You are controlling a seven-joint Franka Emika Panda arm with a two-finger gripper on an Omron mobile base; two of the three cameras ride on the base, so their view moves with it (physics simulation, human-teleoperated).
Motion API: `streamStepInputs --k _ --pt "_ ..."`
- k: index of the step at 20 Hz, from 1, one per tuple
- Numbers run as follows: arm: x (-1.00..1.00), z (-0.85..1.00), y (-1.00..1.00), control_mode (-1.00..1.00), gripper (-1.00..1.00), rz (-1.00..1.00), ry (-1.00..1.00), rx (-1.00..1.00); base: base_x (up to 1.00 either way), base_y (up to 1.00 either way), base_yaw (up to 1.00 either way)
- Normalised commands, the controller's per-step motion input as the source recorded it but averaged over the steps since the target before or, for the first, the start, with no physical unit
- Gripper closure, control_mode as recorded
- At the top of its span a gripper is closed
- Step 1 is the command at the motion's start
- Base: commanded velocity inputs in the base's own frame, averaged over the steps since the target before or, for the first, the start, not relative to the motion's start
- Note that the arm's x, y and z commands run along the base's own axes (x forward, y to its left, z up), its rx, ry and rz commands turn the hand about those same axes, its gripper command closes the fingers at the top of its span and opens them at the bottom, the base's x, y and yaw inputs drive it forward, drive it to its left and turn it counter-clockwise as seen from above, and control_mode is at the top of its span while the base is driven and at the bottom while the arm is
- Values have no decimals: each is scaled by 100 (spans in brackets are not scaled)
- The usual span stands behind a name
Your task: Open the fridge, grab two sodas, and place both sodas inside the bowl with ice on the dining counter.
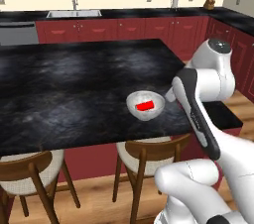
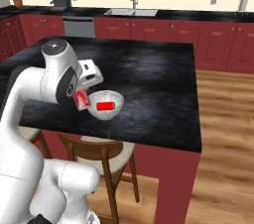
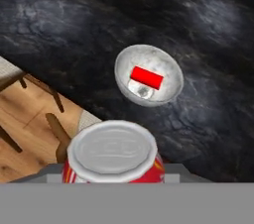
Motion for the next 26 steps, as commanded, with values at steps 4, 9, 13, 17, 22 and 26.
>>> streamStepInputs --k 4,9,13,17,22,26 --pt "74 -61 5 -100 100 25 8 -8 0 0 0" --pt "60 -49 15 -100 100 16 8 -12 0 0 0" --pt "63 -25 17 -100 100 14 17 -19 0 0 0" --pt "65 -28 8 -100 100 13 11 -16 0 0 0" --pt "67 -30 0 -100 100 16 2 -4 0 0 0" --pt "62 -40 0 -100 100 17 0 -2 0 0 0"
